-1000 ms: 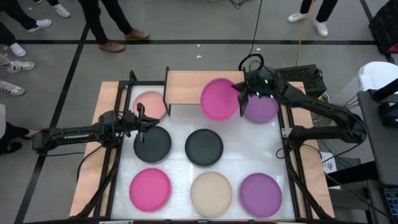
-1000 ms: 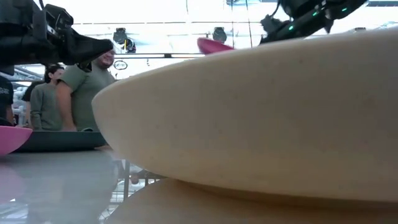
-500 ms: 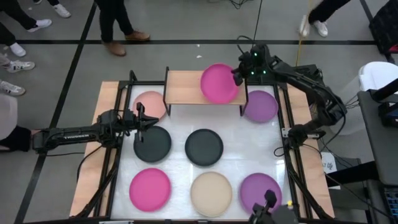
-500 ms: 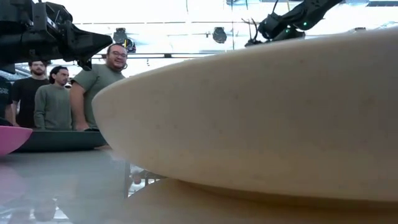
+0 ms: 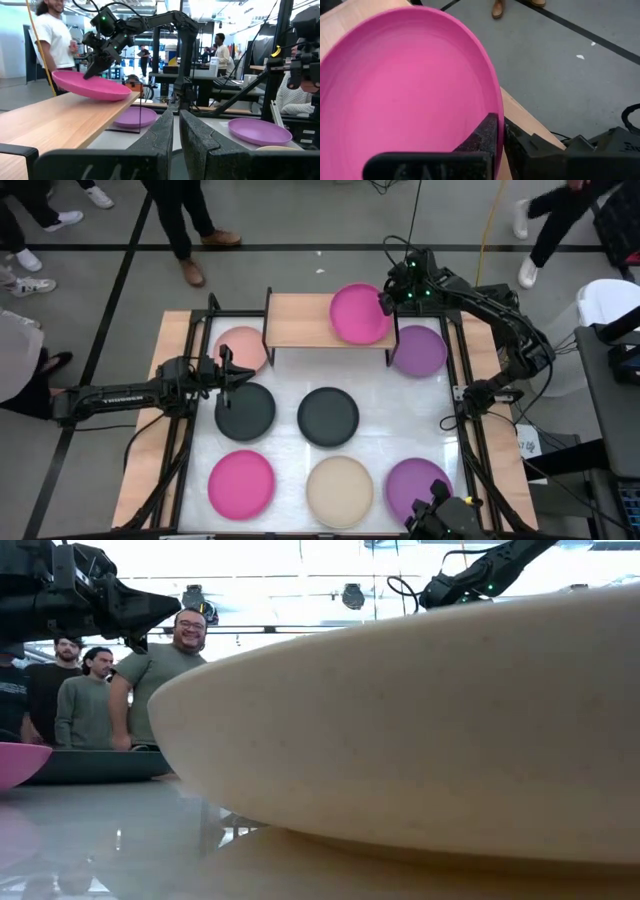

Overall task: Place and stack plates onto a shelf
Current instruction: Put the right pink plate on the shelf, then stack the peach plate on top of the pink plate on the shelf

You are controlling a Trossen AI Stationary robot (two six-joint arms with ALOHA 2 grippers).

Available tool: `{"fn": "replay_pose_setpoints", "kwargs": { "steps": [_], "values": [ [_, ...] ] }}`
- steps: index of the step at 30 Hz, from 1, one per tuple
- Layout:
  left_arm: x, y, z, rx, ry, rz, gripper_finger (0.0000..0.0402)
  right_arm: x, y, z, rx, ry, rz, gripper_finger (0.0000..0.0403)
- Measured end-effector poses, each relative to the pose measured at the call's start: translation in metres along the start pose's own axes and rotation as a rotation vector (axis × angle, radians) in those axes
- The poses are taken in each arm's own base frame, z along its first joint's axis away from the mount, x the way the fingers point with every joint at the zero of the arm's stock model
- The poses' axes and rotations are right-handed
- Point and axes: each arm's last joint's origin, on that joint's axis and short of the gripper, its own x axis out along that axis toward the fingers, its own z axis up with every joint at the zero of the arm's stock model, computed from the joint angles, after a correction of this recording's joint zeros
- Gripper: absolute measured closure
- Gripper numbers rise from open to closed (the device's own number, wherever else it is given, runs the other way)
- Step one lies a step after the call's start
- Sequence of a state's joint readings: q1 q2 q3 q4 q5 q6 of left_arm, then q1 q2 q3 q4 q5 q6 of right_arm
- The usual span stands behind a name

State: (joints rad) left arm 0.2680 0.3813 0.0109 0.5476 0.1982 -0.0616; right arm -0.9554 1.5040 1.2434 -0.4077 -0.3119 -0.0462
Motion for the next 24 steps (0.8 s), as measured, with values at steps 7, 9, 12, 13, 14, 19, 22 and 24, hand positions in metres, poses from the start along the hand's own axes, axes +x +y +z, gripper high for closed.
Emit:
{"fn": "replay_pose_setpoints", "kwargs": {
  "steps": [7, 9, 12, 13, 14, 19, 22, 24],
  "values": [
    [0.000, 0.000, 0.000, 0.014, 0.000, 0.000, 0.0366, 0.000, 0.000, -0.003, -0.022, 0.033, 0.004, 0.0344],
    [0.000, 0.000, 0.000, 0.014, 0.001, 0.000, 0.0366, 0.000, 0.001, -0.004, -0.031, 0.043, 0.007, 0.0326],
    [0.000, 0.000, 0.000, 0.013, 0.003, 0.000, 0.0366, -0.004, 0.003, -0.004, -0.038, 0.041, 0.011, 0.0301],
    [0.000, 0.000, 0.000, 0.013, 0.004, 0.000, 0.0366, -0.007, 0.005, -0.003, -0.042, 0.034, 0.016, 0.0294],
    [0.000, 0.000, -0.001, 0.012, 0.006, 0.000, 0.0366, -0.010, 0.006, -0.003, -0.049, 0.026, 0.030, 0.0288],
    [0.000, 0.000, -0.001, -0.038, 0.006, -0.001, 0.0366, -0.046, 0.023, 0.006, -0.119, -0.093, 0.122, 0.0276],
    [0.000, 0.000, -0.001, -0.078, 0.010, -0.001, 0.0366, -0.077, 0.039, 0.009, -0.165, -0.174, 0.173, 0.0279],
    [0.001, 0.000, -0.002, -0.113, 0.028, 0.007, 0.0366, -0.097, 0.054, 0.007, -0.203, -0.229, 0.205, 0.0283]
  ]
}}
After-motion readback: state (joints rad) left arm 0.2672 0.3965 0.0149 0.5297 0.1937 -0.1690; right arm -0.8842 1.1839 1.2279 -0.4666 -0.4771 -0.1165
